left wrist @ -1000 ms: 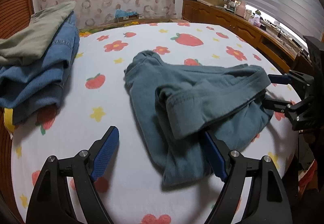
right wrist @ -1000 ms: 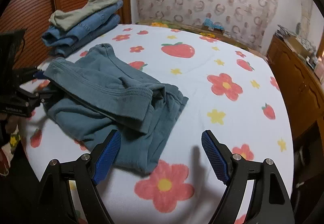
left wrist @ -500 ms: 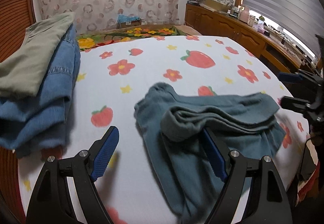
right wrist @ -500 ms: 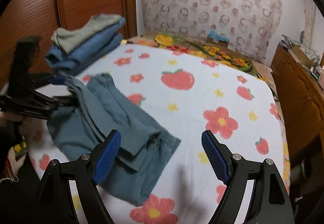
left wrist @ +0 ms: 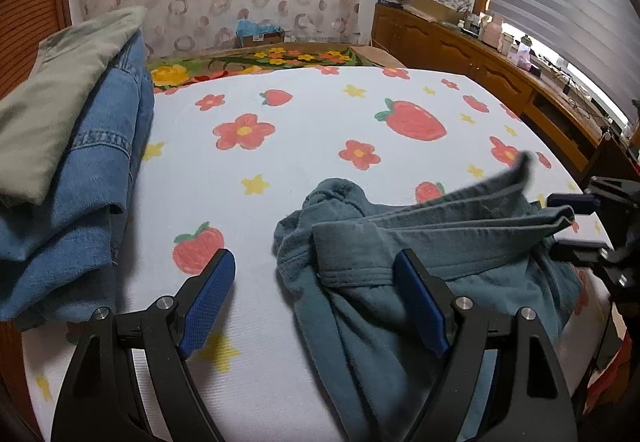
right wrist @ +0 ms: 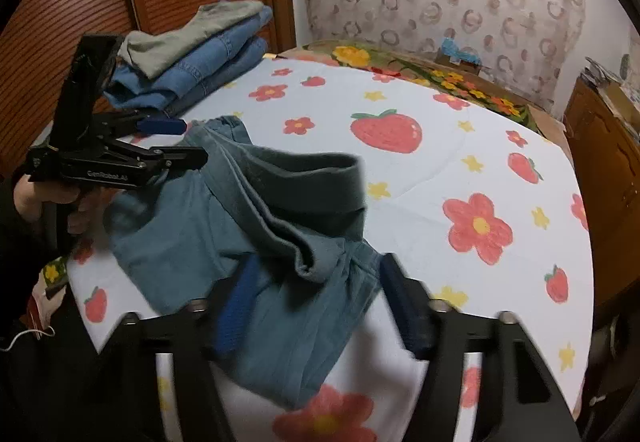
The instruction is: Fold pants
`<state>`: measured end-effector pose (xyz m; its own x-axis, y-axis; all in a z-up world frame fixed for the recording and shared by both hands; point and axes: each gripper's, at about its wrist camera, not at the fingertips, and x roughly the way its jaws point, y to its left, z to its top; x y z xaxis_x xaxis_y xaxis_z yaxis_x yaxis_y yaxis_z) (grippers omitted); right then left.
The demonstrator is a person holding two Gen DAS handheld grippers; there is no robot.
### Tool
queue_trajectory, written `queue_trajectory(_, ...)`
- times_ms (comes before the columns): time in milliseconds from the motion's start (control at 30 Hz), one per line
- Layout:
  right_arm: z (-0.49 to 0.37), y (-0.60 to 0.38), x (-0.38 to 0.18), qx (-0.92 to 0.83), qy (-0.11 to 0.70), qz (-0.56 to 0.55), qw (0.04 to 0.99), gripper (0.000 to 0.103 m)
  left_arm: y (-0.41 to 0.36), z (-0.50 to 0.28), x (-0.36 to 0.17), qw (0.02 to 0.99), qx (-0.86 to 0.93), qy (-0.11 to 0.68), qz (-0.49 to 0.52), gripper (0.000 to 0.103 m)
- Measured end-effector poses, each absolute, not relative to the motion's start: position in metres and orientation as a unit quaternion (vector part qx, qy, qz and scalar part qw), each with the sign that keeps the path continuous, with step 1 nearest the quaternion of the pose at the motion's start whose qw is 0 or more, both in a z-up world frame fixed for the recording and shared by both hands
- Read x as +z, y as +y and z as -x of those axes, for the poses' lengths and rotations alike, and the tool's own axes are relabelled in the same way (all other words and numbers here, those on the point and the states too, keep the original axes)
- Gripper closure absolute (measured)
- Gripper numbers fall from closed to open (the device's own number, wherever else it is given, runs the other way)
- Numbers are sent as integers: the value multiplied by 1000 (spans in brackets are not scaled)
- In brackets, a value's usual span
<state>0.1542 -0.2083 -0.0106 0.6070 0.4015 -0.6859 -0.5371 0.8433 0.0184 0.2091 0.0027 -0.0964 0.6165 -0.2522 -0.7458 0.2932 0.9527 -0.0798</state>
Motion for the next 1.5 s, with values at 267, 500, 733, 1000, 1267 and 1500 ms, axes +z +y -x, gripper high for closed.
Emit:
queue_trajectory(267, -186, -203, -5, 265, 359, 91, 890, 93, 6, -211, -101, 894, -162, 417, -11, 20)
queue_trajectory(500, -194, -197, -9, 242, 351, 86, 900, 94, 10, -213, -103, 890, -169, 423, 4, 20)
queue_trajectory(733, -194, -210, -9, 225, 370, 55, 900, 74, 10, -210, -99, 897, -159, 413, -1, 20)
queue_trajectory(1000, -150, -231, -10, 225, 378, 24, 898, 73, 7, -178, -85, 900, -175, 400, -10, 20)
queue_trajectory(1267, -108, -240, -16, 235, 394, 7, 889, 73, 2, -151, -90, 893, -188, 408, -14, 20)
queue_trajectory(1500, -100, -241, -25, 242, 402, 2, 883, 88, 2, -148, -106, 889, -169, 425, -26, 20)
